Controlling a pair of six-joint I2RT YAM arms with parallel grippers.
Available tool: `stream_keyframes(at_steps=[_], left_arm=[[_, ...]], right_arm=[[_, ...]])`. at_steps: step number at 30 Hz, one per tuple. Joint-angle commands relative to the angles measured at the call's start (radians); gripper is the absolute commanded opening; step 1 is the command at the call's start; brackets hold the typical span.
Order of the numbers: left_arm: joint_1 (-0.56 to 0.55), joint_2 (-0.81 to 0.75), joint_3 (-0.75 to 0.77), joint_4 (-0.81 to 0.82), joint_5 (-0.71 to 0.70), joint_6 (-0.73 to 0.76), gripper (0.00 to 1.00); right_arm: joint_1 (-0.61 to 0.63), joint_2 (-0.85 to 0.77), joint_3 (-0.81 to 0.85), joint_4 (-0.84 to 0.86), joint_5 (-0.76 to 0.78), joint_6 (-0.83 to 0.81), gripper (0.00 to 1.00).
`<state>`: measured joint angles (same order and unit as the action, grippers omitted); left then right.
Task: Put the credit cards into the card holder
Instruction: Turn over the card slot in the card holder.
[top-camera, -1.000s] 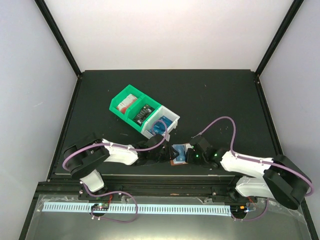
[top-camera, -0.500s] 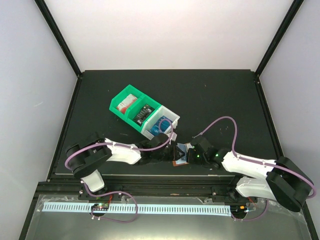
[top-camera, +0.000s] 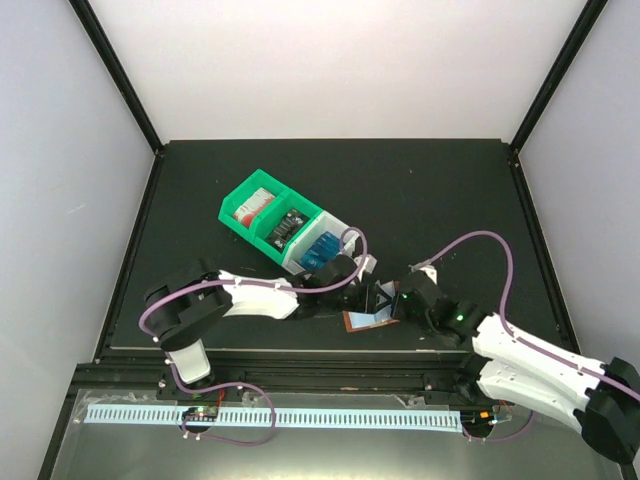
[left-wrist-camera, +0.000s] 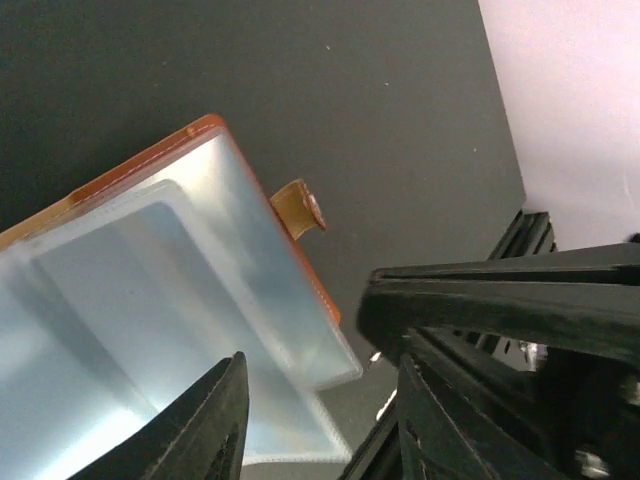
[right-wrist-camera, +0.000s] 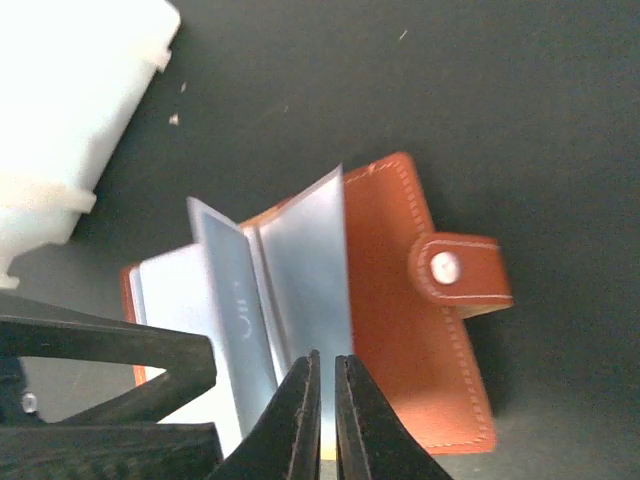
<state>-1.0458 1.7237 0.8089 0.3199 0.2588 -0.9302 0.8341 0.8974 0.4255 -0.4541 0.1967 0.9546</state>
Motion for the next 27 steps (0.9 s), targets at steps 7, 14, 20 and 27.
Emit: stream_keyframes(at_steps=[7,14,20,27], left_arm=[[-0.023,0.164,0.198,-0.195,-0.06,0.098,0.46],[-0.025,0.142,0.214,-0.246,-0.089,0.152,0.48],[-0.025,-0.062,0.209,-0.32,-0.16,0.265,0.6],[-0.01,-0.337,0.128,-0.461,-0.395,0.345,0.74]], right_arm=[[-0.002,-0.197,0.027,-0.233,0.22,0.07,0.11],[-0.002,-0.226,0.04,-0.264,0.212,0.063,0.12],[-0.003,-0.229,0.123,-0.275,0.189,-0.035,0.19],[-0.002,-0.166,0.277,-0.231,0.103,-0.25,0.36]])
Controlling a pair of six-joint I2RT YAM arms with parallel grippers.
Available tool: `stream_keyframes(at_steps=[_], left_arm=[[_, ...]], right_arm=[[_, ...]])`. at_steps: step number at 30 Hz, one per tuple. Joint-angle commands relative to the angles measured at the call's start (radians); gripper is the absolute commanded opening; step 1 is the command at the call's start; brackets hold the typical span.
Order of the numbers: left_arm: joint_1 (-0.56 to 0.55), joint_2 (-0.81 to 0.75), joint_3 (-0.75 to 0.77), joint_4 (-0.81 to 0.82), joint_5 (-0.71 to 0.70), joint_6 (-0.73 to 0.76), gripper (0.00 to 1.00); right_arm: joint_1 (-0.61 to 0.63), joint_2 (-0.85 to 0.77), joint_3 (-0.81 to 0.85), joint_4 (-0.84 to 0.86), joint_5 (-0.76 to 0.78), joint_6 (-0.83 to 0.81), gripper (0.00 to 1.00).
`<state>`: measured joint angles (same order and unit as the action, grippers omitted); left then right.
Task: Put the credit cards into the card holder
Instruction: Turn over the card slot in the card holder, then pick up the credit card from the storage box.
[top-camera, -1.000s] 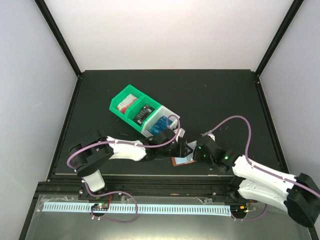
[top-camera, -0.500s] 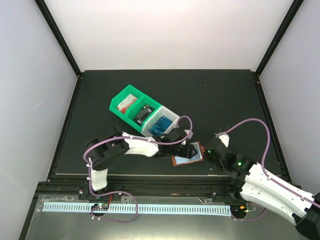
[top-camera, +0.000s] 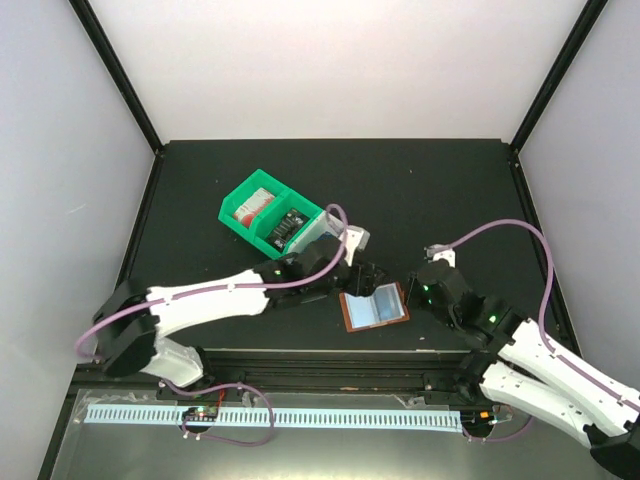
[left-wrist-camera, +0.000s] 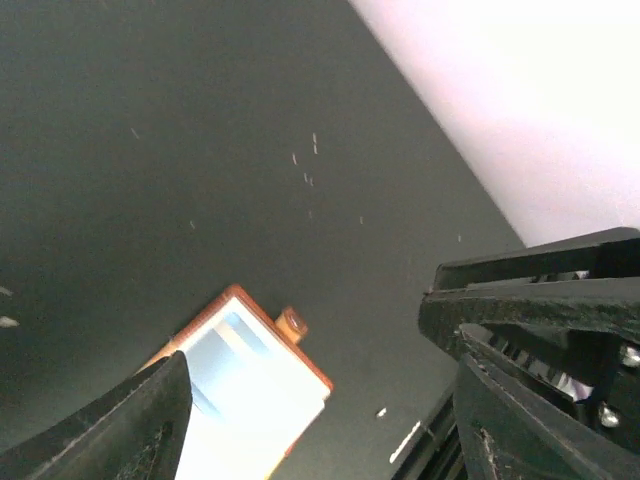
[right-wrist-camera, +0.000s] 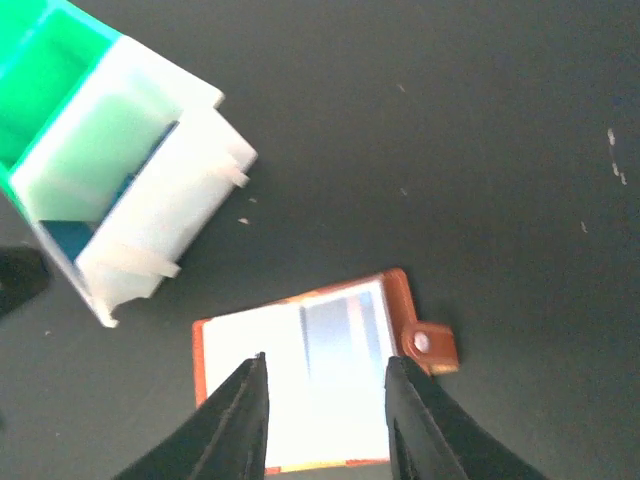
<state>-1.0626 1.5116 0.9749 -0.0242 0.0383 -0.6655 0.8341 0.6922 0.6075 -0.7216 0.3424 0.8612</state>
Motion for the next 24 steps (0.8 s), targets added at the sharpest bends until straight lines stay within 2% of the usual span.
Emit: stream_keyframes(at_steps=[1,5,8,12,17,20,24], left_arm=[[0.015,-0.161,-0.05,-0.143,-0.205,0.083,0.76],[0.075,-0.335,-0.12,-0.254,-0.299,0.071,0.84],[0.157,-0.47,-0.185,-0.34,-0.331,0.041,0.98],[0.31,-0.674,-0.263,-0.475,-0.304,0.014,0.99],[0.436,-0.891,-0.33,-0.573,-0.27,0.042,0.99],[0.491,-0.961,-0.353,-0.611,-0.252,0.078,0.99],[0.525,-0.979,-0.362,-0.632,-0.221,0.08,0.99]], right_arm=[[-0.003,0.062,0.126,0.047,-0.06,-0.193,0.41],[-0.001,0.207,0.262,0.084,-0.129,-0.319,0.52],[0.002,0.356,0.375,0.11,-0.195,-0.394,0.56],[0.024,0.606,0.532,0.128,-0.237,-0.47,0.61],[0.069,0.896,0.731,0.096,-0.266,-0.54,0.67],[0.081,1.035,0.829,0.065,-0.299,-0.561,0.7],[0.092,1.174,0.918,0.033,-0.337,-0.584,0.72]])
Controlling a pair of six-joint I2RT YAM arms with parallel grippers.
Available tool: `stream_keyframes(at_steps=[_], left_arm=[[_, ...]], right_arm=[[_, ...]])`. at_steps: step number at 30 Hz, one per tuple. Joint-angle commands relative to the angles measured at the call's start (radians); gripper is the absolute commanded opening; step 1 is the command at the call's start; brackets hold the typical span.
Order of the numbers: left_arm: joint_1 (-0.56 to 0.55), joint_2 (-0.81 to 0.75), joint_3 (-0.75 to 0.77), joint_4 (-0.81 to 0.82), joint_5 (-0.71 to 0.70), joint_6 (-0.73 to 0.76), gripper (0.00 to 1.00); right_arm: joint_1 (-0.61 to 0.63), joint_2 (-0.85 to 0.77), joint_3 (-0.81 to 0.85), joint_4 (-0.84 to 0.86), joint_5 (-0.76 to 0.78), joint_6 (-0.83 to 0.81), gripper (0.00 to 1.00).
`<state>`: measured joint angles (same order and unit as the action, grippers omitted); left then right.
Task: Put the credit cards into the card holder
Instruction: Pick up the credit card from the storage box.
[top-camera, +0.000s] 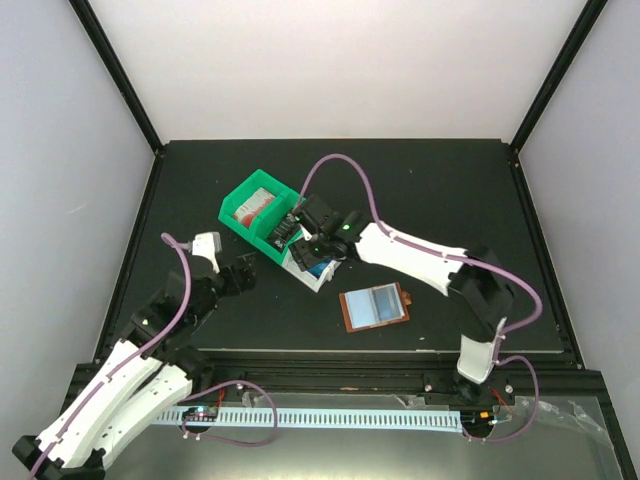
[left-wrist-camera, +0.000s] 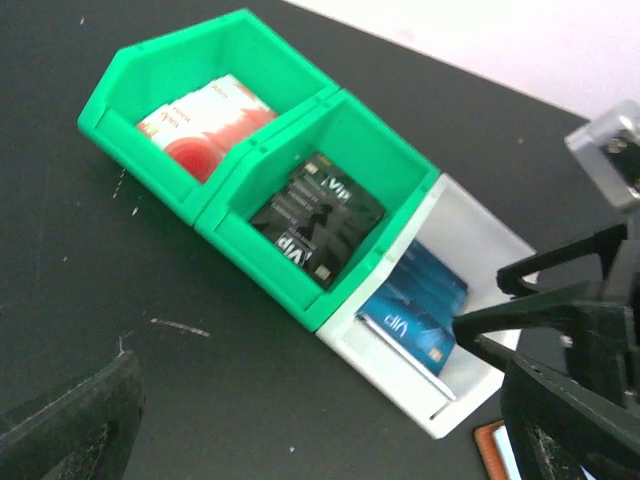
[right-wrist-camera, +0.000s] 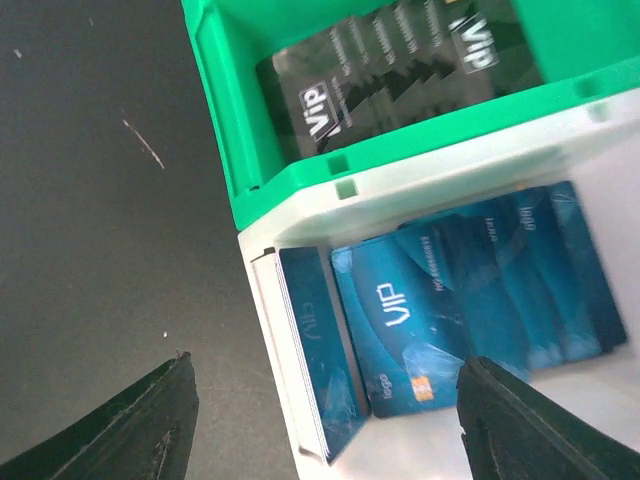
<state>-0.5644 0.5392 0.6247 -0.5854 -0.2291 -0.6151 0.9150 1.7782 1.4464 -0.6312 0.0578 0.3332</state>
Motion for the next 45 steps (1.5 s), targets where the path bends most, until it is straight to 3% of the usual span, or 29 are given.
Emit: stream_keyframes(at_steps=[1,14,24,45], left_arm=[[0.028,-0.006,-0.01,-0.066,0.053,0.031,0.99],[0.056,0.018,-0.012,-0.048,0.08,0.049,0.99],[0.067,0.02,-0.017,-0.038,0.096,0.051,0.99],[0.077,0.02,-0.023,-0.031,0.102,0.053,0.99]], right_arm=[[0.015,0.118,0.1,-0.069,-0.056,-0.062,0.73],[0.024,0.332,0.212,-0.124,-0.158,-0.082,0.71],[0.028,0.327,0.206,-0.123,-0.226,-0.097,0.65],[0.029,0.269,0.171,-0.11,-0.187,-0.031,0.49]])
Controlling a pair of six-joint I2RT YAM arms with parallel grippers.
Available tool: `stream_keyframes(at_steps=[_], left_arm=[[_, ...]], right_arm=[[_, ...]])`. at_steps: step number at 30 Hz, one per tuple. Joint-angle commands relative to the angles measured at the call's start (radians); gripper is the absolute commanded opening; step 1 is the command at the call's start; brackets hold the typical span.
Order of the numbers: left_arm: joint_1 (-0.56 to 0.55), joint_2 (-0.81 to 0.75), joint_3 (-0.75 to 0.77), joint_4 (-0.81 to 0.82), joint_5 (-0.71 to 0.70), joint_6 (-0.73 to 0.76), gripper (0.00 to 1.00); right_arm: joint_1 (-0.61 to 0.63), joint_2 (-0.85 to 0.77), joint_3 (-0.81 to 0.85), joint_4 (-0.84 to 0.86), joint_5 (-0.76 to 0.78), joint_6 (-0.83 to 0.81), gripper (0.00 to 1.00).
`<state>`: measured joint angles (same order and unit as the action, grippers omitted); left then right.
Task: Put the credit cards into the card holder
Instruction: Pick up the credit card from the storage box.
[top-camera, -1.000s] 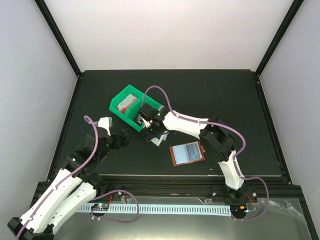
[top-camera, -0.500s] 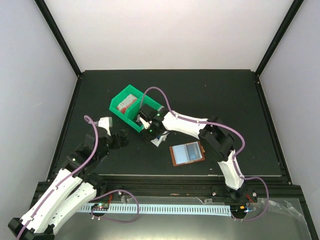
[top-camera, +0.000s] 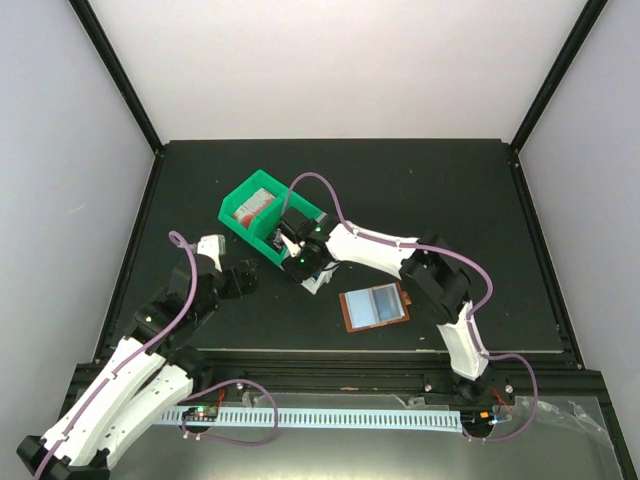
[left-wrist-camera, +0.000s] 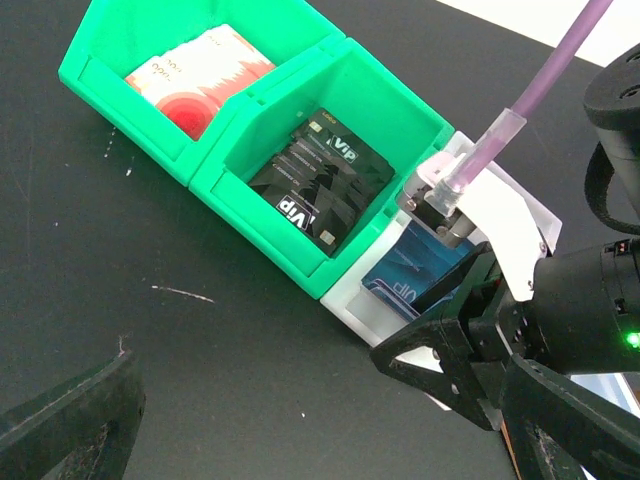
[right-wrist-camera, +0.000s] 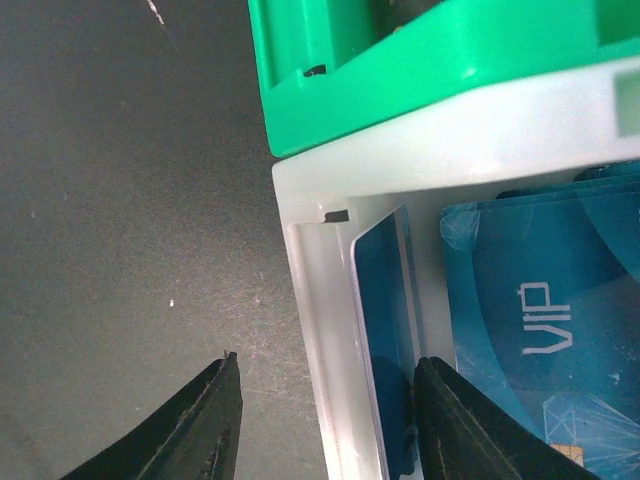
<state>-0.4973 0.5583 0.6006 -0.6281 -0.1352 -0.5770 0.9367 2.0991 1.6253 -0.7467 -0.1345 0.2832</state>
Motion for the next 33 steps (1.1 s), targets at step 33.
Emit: stream_keyframes(at_steps=[33], left_arm=[[0.029,0.015,-0.007,0.026,0.027,0.02,0.99]], right_arm=[[0.007,-0.115,-0.092,0.036,0.012,0.068,0.3]])
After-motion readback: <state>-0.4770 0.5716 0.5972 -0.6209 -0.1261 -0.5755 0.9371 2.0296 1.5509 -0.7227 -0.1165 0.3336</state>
